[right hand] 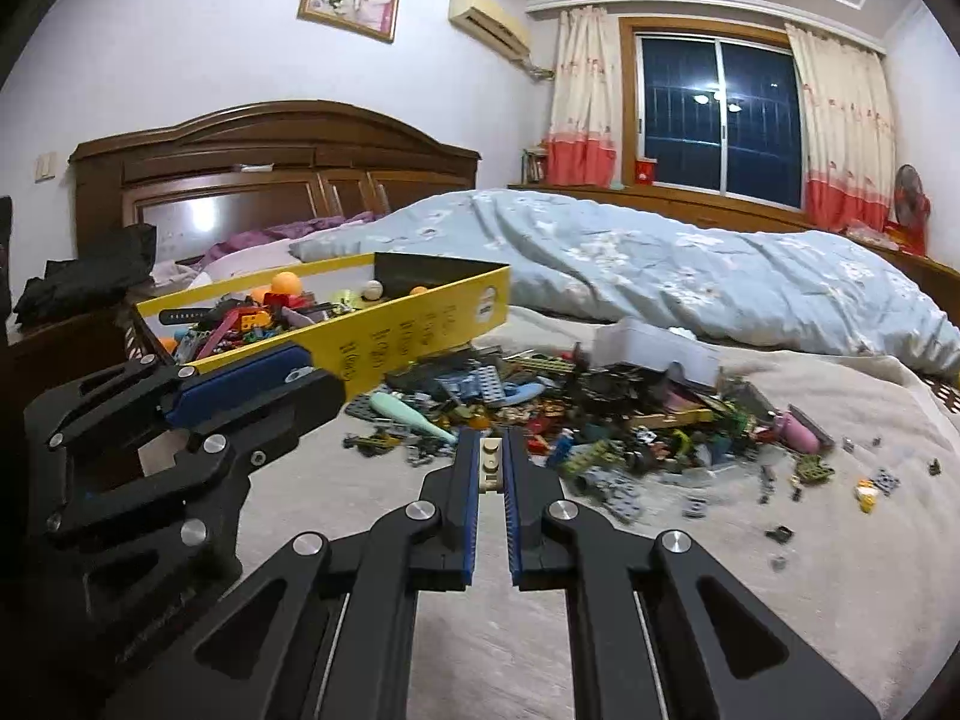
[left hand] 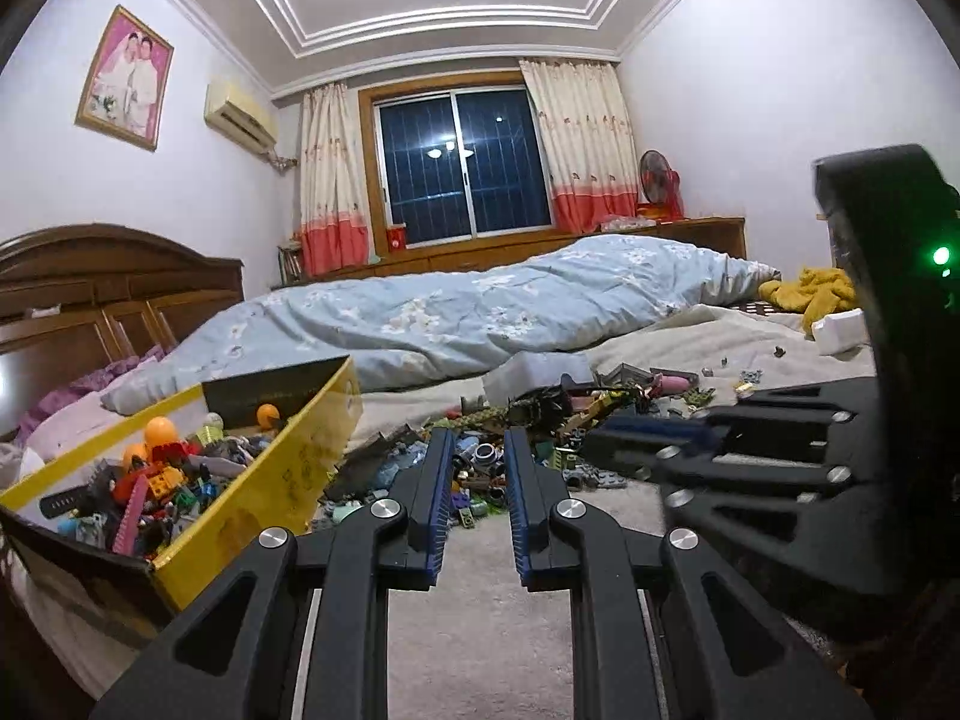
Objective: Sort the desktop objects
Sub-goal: 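Carry the held pieces in both grippers over the yellow box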
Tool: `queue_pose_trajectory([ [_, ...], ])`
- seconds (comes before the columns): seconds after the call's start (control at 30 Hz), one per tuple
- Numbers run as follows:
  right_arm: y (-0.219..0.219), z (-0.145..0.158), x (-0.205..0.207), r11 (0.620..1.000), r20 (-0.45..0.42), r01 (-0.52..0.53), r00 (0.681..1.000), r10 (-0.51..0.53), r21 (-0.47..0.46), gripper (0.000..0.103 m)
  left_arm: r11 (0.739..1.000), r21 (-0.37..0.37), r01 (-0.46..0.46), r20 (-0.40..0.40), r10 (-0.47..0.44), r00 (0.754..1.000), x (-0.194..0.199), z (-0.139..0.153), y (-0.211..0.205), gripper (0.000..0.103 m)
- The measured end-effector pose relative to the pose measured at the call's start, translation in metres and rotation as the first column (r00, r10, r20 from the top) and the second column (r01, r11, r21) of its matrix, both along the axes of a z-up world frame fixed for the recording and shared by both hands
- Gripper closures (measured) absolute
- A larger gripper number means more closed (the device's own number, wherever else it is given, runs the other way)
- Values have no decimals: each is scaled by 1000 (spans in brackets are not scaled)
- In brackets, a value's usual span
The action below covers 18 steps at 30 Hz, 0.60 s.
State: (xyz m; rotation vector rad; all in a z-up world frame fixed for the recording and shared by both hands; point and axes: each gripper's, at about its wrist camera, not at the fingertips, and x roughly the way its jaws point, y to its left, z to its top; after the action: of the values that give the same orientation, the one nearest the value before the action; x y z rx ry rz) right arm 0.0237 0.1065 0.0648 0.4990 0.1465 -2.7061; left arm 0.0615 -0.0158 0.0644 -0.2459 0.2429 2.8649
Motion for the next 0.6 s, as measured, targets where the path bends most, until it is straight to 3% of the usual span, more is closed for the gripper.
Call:
queue_pose_trajectory([
  [0.17,-20,7,7,999,-76,3,997,0,40,96,999,-7,-36,-58,35,998,5,3,-5,85],
  [0.37,-37,13,12,998,-112,-20,993,27,60,96,997,41,-67,2,67,998,-1,4,-24,85],
  [0.6,-51,12,10,997,-106,-30,994,37,72,96,994,43,-105,-13,106,994,4,3,-34,85],
])
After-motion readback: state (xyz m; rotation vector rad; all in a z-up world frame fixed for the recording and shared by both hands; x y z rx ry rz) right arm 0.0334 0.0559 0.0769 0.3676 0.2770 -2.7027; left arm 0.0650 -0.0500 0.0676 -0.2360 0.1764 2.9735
